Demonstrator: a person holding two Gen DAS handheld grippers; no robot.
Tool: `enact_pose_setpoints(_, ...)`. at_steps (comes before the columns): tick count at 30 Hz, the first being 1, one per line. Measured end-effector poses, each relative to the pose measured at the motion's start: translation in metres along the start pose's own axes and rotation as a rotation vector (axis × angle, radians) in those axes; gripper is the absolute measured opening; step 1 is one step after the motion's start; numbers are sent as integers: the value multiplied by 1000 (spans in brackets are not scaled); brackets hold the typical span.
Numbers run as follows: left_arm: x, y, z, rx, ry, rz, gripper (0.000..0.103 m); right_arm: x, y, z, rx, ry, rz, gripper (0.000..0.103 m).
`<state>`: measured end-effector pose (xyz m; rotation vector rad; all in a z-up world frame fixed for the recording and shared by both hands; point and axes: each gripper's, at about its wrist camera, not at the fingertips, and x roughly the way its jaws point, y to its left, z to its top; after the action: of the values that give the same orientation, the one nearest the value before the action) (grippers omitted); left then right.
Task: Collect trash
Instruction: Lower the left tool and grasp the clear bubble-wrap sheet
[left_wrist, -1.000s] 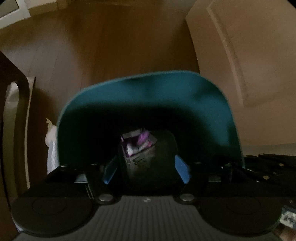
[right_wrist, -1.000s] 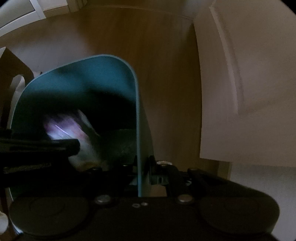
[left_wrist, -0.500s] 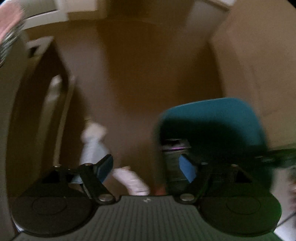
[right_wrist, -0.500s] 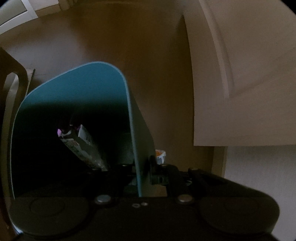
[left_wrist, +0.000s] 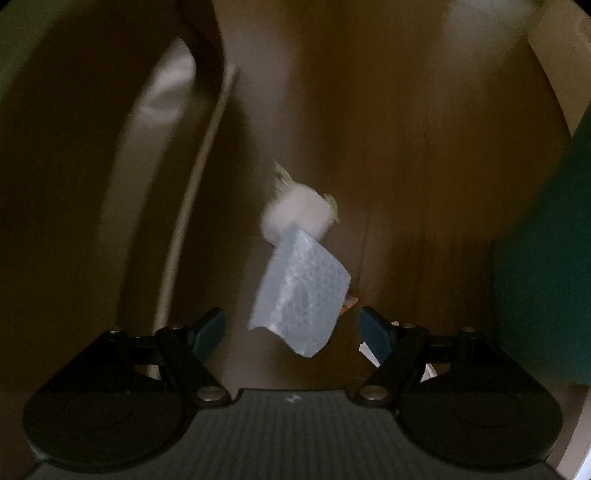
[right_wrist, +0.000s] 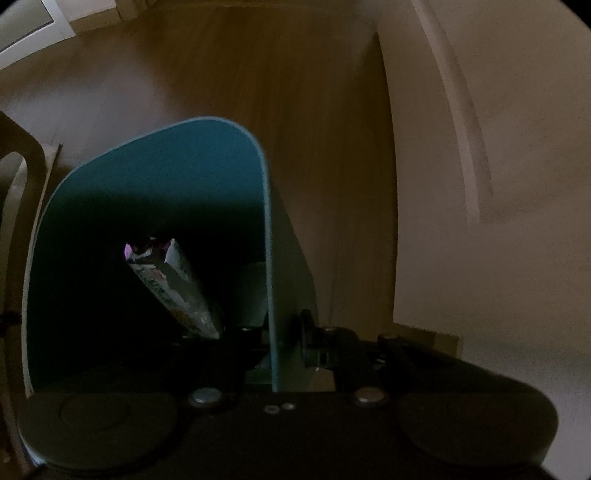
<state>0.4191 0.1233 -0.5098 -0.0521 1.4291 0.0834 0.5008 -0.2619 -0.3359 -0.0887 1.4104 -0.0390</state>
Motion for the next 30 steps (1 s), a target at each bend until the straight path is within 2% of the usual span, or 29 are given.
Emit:
enact_pose_setpoints(5, 46, -15, -8, 49, -14, 12, 79, 10, -3, 9, -37, 2, 17, 10)
enact_pose_setpoints(11, 96, 18, 8, -57, 22, -5, 79, 14, -7, 7, -22, 20, 28, 10)
enact_pose_setpoints(15, 122, 26, 17, -22, 48, 9, 79, 15, -9, 2, -13, 26, 30, 10)
enact_pose_setpoints(19, 139, 33, 20, -61, 57, -6, 77, 6, -2, 3, -12, 33, 20, 8)
enact_pose_setpoints(21, 142, 36, 19, -91, 62, -27, 62, 5, 0, 1, -15, 37, 16, 8)
enact_pose_setpoints(23, 145, 37, 17, -102, 81, -37, 31, 6, 2, 0, -17, 41, 14, 8)
enact_pose_setpoints(24, 146, 36, 16, -98, 85, -35, 26, 5, 3, 1, -16, 42, 14, 8)
enact_pose_setpoints(25, 145, 34, 15, -88, 84, -36, 15, 3, 4, 1, -15, 42, 12, 8)
enact_pose_setpoints(28, 137, 31, 11, -72, 80, -41, 6, -1, 6, 2, -4, 40, 9, 8)
enact_pose_setpoints(30, 126, 31, 7, -75, 76, -41, 4, -2, 8, 0, -2, 34, 8, 8)
